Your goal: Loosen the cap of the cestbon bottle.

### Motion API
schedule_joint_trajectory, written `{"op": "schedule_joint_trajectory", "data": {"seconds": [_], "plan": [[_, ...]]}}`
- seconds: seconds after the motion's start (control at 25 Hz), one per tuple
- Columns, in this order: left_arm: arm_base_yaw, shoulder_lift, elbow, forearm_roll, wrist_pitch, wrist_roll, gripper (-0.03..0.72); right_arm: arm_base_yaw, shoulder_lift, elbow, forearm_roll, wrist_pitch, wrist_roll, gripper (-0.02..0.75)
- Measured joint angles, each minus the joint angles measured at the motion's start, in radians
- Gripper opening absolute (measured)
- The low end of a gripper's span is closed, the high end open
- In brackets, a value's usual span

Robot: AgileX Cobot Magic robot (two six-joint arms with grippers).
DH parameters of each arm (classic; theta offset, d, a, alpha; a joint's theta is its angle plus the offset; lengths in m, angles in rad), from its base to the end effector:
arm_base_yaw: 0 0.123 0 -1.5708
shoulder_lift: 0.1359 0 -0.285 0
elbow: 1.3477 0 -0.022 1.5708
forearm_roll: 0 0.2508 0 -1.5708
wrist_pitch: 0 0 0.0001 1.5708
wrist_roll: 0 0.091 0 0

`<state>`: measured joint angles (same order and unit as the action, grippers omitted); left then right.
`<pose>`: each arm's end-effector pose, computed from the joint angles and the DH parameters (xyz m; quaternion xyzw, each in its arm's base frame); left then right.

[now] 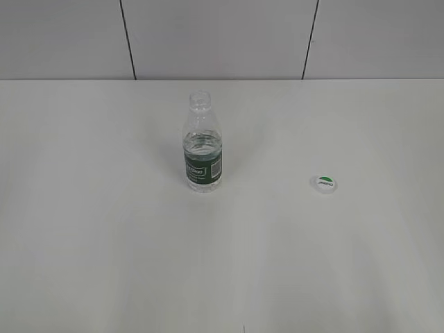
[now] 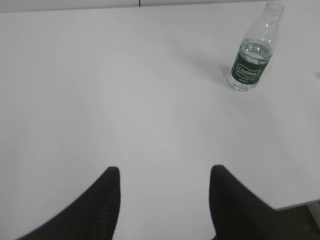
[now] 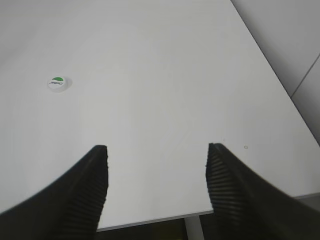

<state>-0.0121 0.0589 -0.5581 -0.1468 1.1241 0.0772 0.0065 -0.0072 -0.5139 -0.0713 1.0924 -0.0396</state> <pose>-0.0054 -0.0119 0.2893 0.0438 0.8661 -0.0571 0.4947 -0.0090 -0.0058 0.2787 -0.0174 0.8553 -0.0441 0.5160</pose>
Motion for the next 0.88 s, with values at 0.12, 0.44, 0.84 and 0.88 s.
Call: {"op": "schedule_joint_trajectory", "data": {"seconds": [0.12,0.44,0.84,0.88], "plan": [[0.004,-0.057,0.025,0.002,-0.037,0.0,0.363,0.0,0.0,0.0,0.0,0.0,0.0,0.471],[0.004,-0.065,0.031,0.045,-0.055,-0.01,0.314,0.0,0.0,0.0,-0.001,0.001,0.0,0.471],[0.004,-0.065,0.031,0.117,-0.055,-0.084,0.298,0.0,0.0,0.0,-0.001,0.0,0.0,0.471],[0.004,-0.065,0.031,0.12,-0.055,-0.086,0.294,0.0,0.0,0.0,-0.001,0.0,0.0,0.471]]}}
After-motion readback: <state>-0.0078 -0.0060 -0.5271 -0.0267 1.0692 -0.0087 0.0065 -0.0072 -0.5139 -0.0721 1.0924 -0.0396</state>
